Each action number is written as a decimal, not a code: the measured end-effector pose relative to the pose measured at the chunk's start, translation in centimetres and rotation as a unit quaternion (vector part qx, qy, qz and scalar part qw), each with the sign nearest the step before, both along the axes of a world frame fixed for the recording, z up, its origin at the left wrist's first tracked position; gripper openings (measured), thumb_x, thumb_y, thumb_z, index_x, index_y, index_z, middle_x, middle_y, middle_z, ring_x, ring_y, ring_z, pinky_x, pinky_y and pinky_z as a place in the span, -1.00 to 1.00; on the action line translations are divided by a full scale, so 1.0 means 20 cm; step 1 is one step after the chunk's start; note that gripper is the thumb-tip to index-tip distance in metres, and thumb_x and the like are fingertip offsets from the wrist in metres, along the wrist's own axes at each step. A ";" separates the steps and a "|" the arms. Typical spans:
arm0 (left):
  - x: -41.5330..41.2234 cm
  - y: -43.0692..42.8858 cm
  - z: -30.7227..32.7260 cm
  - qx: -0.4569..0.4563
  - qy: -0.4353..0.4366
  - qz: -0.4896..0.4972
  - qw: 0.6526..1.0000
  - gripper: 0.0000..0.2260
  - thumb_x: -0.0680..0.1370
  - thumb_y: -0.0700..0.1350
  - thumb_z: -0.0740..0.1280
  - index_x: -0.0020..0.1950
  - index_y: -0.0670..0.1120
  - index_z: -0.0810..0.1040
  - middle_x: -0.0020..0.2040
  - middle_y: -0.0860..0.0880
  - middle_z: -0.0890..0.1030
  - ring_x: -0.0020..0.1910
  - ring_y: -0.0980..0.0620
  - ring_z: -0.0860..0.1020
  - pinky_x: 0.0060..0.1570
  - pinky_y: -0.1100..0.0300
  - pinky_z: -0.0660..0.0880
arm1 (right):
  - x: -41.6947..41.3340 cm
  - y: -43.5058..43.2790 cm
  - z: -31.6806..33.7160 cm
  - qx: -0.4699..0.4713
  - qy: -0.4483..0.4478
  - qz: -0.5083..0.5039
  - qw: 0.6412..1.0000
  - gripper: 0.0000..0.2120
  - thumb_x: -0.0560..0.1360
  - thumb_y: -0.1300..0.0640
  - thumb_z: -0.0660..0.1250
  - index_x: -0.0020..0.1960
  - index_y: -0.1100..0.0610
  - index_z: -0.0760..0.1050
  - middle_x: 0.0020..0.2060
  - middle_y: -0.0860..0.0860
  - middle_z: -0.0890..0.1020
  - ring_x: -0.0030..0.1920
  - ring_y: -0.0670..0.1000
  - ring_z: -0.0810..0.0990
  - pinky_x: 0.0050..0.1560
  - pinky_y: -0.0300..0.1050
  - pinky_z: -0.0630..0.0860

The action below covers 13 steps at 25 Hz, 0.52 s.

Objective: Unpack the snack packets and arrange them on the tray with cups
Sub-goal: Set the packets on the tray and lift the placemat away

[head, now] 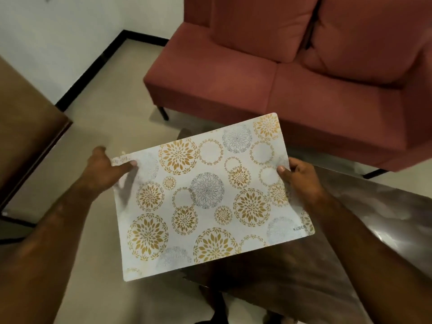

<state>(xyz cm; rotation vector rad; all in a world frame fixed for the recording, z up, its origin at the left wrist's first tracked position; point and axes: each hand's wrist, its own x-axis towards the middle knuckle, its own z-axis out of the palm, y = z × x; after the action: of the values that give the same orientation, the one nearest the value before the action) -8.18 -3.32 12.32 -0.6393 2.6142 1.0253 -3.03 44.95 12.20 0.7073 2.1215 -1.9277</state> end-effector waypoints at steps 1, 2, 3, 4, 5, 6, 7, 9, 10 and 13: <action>0.03 0.01 -0.02 0.071 -0.039 0.035 0.996 -0.06 0.34 0.25 0.54 0.54 -0.11 0.20 0.42 -0.17 0.44 0.34 -0.23 0.47 0.23 -0.14 0.47 | 0.01 0.04 0.00 0.005 0.009 -0.014 1.000 -0.85 0.67 0.24 0.35 0.14 0.10 0.68 -0.11 -0.04 0.82 -0.14 -0.01 0.82 -0.29 -0.20 0.68; 0.06 0.04 -0.03 0.142 -0.087 0.042 0.985 -0.14 0.31 0.28 0.55 0.47 -0.07 0.34 0.31 -0.10 0.56 0.25 -0.19 0.55 0.11 -0.12 0.53 | 0.03 0.08 0.00 0.010 0.017 -0.027 0.999 -0.86 0.67 0.23 0.35 0.12 0.08 0.67 -0.14 -0.07 0.82 -0.16 -0.04 0.82 -0.30 -0.22 0.68; 0.09 0.07 -0.05 0.187 -0.127 0.029 0.974 -0.29 0.31 0.25 0.56 0.35 -0.04 0.47 0.18 -0.06 0.64 0.14 -0.15 0.61 0.02 -0.10 0.57 | 0.04 0.13 0.01 0.013 0.023 -0.039 0.999 -0.86 0.67 0.23 0.35 0.11 0.07 0.67 -0.16 -0.10 0.81 -0.17 -0.06 0.82 -0.30 -0.24 0.67; 0.11 0.10 -0.08 0.207 -0.144 0.013 0.968 -0.43 0.34 0.16 0.58 0.25 -0.03 0.54 0.10 -0.07 0.68 0.06 -0.13 0.64 -0.04 -0.08 0.60 | 0.06 0.17 0.01 0.016 0.025 -0.048 0.998 -0.86 0.67 0.23 0.35 0.11 0.07 0.67 -0.16 -0.10 0.81 -0.17 -0.07 0.82 -0.29 -0.23 0.68; 0.13 0.13 -0.10 0.212 -0.138 0.011 0.967 -0.53 0.38 0.04 0.57 0.22 -0.04 0.56 0.07 -0.11 0.69 0.02 -0.13 0.66 -0.06 -0.06 0.61 | 0.07 0.21 0.00 0.018 0.024 -0.054 0.998 -0.86 0.67 0.23 0.35 0.13 0.09 0.68 -0.14 -0.08 0.82 -0.15 -0.05 0.82 -0.27 -0.21 0.69; 0.13 0.17 -0.11 0.221 -0.125 0.017 0.967 -0.60 0.42 -0.06 0.55 0.21 -0.06 0.57 0.07 -0.15 0.70 -0.02 -0.14 0.69 -0.07 -0.05 0.62 | 0.10 0.27 0.00 0.019 0.022 -0.063 0.998 -0.86 0.67 0.22 0.35 0.14 0.10 0.68 -0.11 -0.06 0.82 -0.13 -0.03 0.82 -0.24 -0.17 0.70; 0.13 0.23 -0.12 0.240 -0.119 0.021 0.963 -0.67 0.45 -0.12 0.52 0.19 -0.07 0.60 0.08 -0.16 0.71 -0.04 -0.14 0.71 -0.09 -0.05 0.63 | 0.13 0.33 -0.01 0.018 0.019 -0.076 0.997 -0.86 0.67 0.22 0.36 0.14 0.10 0.68 -0.10 -0.05 0.82 -0.11 -0.01 0.82 -0.22 -0.14 0.71; 0.12 0.36 -0.11 0.276 -0.129 0.003 0.952 -0.74 0.50 -0.15 0.46 0.18 -0.07 0.63 0.10 -0.12 0.72 -0.03 -0.14 0.73 -0.13 -0.05 0.64 | 0.20 0.45 -0.02 0.014 0.014 -0.103 0.995 -0.86 0.67 0.23 0.35 0.11 0.08 0.68 -0.14 -0.07 0.82 -0.13 -0.02 0.82 -0.23 -0.12 0.73; 0.12 0.43 -0.11 0.278 -0.137 -0.011 0.951 -0.75 0.51 -0.17 0.44 0.19 -0.06 0.63 0.09 -0.09 0.73 -0.03 -0.15 0.73 -0.14 -0.05 0.64 | 0.24 0.51 -0.03 0.006 0.013 -0.115 0.993 -0.85 0.67 0.24 0.34 0.09 0.07 0.67 -0.15 -0.08 0.82 -0.15 -0.03 0.82 -0.25 -0.14 0.72; 0.14 0.68 -0.11 0.258 -0.107 -0.021 0.960 -0.80 0.55 -0.26 0.38 0.14 -0.07 0.63 0.02 -0.09 0.74 -0.14 -0.10 0.73 -0.26 0.03 0.65 | 0.35 0.68 -0.08 -0.034 0.005 -0.149 0.988 -0.84 0.68 0.29 0.31 0.11 0.14 0.66 -0.11 0.03 0.81 -0.16 0.03 0.82 -0.26 -0.11 0.72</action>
<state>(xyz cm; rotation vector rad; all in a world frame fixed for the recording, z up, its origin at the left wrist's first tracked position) -5.37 10.37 10.08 -0.5243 2.0423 1.4562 4.04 58.51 10.51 1.0546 2.0392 -2.1414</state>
